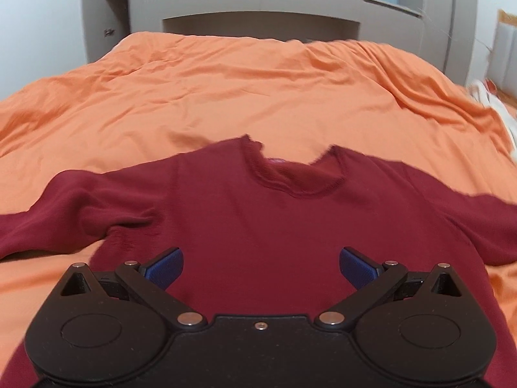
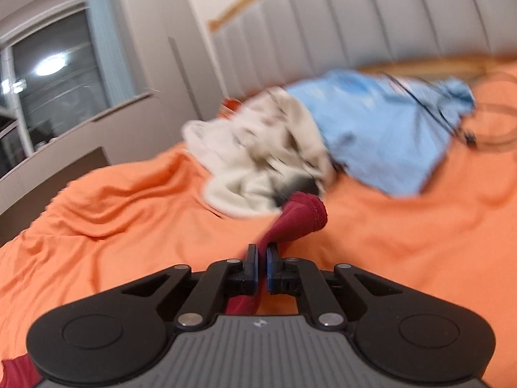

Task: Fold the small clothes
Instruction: 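Lift the sleeve with the right tool and lay it across the sweater body, then open the right tool and withdraw it from the folded sleeve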

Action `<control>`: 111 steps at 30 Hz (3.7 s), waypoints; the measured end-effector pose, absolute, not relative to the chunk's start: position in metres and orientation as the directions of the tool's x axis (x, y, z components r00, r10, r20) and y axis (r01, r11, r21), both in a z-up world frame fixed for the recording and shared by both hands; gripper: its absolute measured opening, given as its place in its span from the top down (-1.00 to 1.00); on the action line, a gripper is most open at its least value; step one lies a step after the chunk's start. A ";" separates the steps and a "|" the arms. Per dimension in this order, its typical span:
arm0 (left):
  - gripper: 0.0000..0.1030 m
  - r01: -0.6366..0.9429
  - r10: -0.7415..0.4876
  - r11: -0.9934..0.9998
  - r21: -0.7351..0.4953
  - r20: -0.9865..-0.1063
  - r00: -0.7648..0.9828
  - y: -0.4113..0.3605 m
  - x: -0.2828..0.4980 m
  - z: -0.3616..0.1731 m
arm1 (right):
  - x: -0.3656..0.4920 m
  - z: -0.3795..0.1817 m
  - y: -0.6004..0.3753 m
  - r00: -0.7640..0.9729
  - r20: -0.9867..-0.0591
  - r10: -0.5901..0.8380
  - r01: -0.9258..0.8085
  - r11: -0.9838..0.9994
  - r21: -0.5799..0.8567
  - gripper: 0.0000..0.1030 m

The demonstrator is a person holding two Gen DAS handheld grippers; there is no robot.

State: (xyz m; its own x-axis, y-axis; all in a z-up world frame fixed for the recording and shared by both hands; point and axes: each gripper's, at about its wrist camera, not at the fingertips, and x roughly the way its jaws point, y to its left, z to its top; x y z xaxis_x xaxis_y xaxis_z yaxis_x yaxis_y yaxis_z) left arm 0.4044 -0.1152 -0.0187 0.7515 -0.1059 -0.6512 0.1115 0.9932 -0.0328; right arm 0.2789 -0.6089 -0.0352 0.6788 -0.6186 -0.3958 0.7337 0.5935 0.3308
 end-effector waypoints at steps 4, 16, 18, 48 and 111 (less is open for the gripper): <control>-0.99 0.074 -0.090 0.996 -0.051 -0.620 0.779 -0.096 0.405 -0.006 | 0.296 0.006 -0.571 0.751 -0.306 -0.586 0.657 0.713 0.245 0.89; -0.99 -0.054 -0.022 0.992 -0.118 -0.563 0.826 -0.041 0.410 0.020 | 0.378 0.092 -0.395 0.966 -0.174 -0.189 0.190 0.982 -0.012 0.89; -0.99 -0.075 -0.012 0.988 -0.134 -0.555 0.832 -0.032 0.410 0.024 | 0.388 0.090 -0.369 0.972 -0.202 -0.118 0.115 0.993 -0.025 0.89; -0.99 -0.070 -0.078 0.972 -0.225 -0.587 0.806 0.000 0.424 0.008 | 0.342 -0.006 -0.236 0.758 -0.565 0.326 -0.416 0.909 -0.034 -0.80; -0.99 0.026 0.070 0.994 0.108 -0.788 0.611 -0.066 0.449 -0.058 | 0.342 -0.061 -0.416 0.773 -0.619 -0.139 0.144 0.989 -0.042 0.89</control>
